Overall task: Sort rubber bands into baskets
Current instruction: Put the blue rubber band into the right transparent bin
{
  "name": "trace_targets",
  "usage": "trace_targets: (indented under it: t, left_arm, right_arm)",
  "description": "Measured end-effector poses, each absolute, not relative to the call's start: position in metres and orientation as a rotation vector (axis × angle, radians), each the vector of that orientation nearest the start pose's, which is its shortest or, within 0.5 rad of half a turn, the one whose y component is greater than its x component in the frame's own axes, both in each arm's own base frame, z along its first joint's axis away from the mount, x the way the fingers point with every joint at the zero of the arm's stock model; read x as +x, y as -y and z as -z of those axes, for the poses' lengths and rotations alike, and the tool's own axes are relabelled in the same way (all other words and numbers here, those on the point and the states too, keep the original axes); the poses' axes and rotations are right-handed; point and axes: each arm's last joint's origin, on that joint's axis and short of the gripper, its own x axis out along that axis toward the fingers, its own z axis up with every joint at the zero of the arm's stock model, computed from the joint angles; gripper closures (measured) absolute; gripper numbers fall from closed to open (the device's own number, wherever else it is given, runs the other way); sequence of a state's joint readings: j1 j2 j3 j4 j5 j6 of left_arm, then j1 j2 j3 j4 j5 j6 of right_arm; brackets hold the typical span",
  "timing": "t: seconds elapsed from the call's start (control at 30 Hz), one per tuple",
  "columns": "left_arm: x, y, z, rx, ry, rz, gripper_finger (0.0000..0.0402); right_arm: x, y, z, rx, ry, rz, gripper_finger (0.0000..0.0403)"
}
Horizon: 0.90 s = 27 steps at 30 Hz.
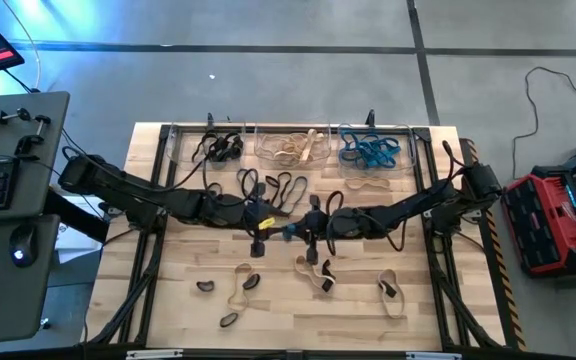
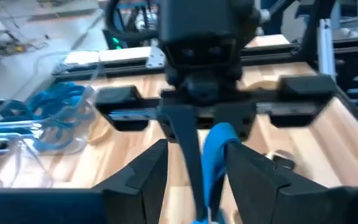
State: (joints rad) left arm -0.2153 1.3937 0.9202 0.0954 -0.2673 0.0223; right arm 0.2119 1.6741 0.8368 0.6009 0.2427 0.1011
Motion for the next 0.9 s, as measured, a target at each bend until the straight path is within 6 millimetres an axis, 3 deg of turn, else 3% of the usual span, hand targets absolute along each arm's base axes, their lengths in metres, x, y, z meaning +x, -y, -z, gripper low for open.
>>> trace_targets:
  t: [0.17,0.43,0.73,0.9]
  left_arm:
    - [0.3,0.054,-0.259,0.137,-0.312,-0.092,0.0247]
    - [0.29,0.046,-0.238,0.078,-0.194,-0.109,0.0247]
    - [0.27,0.041,-0.23,0.053,-0.155,-0.111,0.0247]
    - [0.261,0.04,-0.217,0.013,-0.164,-0.113,0.0247]
  right_arm:
    - [0.34,-0.065,-0.204,0.044,-0.25,0.082,0.0402]
    - [0.312,-0.051,-0.236,0.017,-0.315,0.267,0.0402]
    - [0.265,-0.003,-0.267,-0.059,-0.458,0.507,0.0403]
    - [0.248,0.037,-0.266,-0.131,-0.599,0.62,0.0403]
